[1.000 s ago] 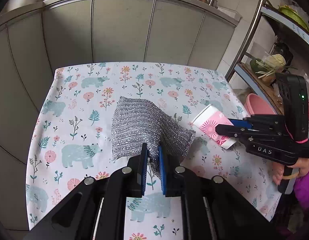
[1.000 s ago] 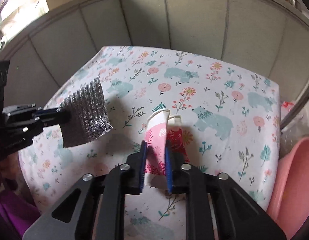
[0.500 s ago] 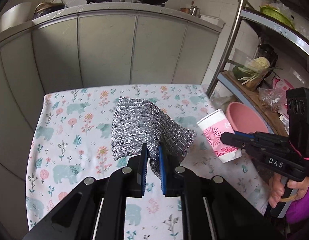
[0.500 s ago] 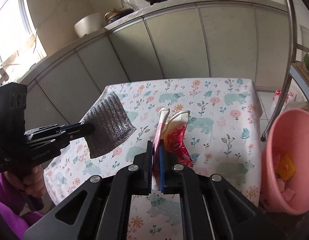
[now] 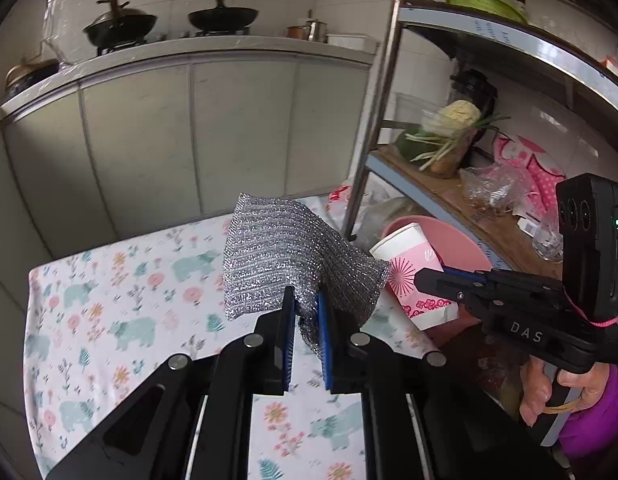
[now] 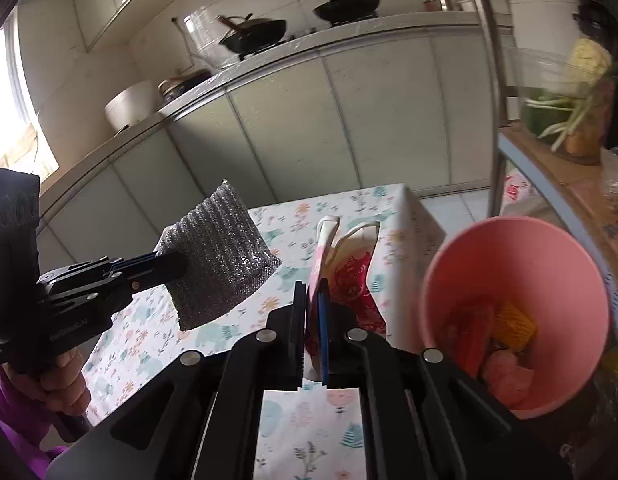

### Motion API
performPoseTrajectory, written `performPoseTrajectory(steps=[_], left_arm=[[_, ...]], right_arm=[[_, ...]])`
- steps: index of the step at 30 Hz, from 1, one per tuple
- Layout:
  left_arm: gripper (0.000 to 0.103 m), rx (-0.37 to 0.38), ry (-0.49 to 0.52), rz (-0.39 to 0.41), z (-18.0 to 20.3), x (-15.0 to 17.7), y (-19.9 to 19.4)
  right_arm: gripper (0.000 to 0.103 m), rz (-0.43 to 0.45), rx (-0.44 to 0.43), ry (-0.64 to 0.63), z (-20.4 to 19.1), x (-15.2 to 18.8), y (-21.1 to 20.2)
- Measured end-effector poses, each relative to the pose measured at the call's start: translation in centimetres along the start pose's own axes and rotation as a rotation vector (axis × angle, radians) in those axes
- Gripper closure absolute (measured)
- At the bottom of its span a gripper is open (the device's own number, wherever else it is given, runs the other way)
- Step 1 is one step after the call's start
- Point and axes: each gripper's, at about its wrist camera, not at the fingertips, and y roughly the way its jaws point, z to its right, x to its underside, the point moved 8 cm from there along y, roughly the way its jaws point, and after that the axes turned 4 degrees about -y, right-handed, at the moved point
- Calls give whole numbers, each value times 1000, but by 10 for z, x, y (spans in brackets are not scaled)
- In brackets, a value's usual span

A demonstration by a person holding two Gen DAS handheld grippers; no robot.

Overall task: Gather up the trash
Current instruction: 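Carry the scouring pad and paper cup over the pink bucket with both tools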

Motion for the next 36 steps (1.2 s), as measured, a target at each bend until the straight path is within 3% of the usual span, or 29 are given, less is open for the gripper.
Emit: performPoseTrajectory(steps=[15,28,36], left_arm=[[93,127,147,-3,99,-30,48],[93,194,214,-70,155,-22,103],[93,205,194,-155,162,-5,144]], right_arm=[[97,69,190,135,99,4,-42],[97,34,266,214,152,24,-37],[97,-31,300,238,172,41,-16]])
